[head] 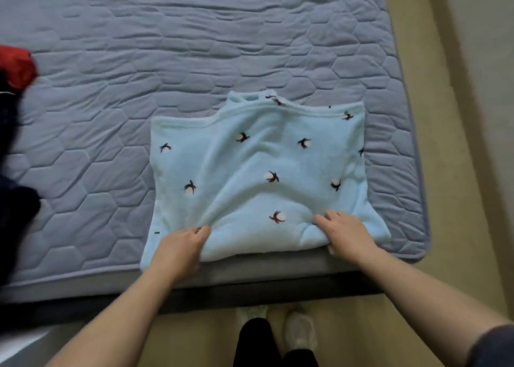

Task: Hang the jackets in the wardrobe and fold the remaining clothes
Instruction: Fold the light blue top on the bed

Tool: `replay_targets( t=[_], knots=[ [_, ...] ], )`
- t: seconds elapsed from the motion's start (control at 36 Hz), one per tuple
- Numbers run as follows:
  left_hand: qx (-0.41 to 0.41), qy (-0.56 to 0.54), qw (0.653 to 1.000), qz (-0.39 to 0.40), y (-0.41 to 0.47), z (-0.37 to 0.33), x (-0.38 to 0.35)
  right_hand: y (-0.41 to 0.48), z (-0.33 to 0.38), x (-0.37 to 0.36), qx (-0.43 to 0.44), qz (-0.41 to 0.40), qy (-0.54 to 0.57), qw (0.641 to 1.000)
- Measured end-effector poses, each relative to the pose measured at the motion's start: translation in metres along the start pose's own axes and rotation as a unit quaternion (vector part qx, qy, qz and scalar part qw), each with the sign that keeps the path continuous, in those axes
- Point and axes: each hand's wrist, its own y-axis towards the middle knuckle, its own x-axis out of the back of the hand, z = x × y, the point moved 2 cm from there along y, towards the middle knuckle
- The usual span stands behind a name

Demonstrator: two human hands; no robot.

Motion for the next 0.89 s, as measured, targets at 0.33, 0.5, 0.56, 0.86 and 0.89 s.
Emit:
replay_targets(
  t=[0.33, 0.5, 0.56, 0.86, 0.89],
  knots=[
    [0.008, -0.096, 0.995, 0.010, -0.009, 0.006, 0.033, -0.006, -0.011, 0.027, 0.019, 0.119, 0.150, 0.981],
    [0.094, -0.093, 0.981, -0.145, 0.078, 0.049, 0.085, 0.075, -0.035, 0.083, -0.096, -0.074, 0.162, 0.979],
    [0.097, -0.074, 0.985, -0.125, 0.108, 0.061, 0.088, 0.100, -0.042, 0.088, -0.112, -0.077, 0.121, 0.983],
    [-0.078, 0.014, 0.952, -0.297, 0.142, 0.085, 0.083, 0.153, -0.065, 0.090, -0.043, -0.152, 0.008, 0.987],
    [-0.061, 0.005, 0.944, -0.323, 0.141, 0.091, 0.092, 0.153, -0.069, 0.095, -0.053, -0.193, 0.020, 0.980]
  ],
)
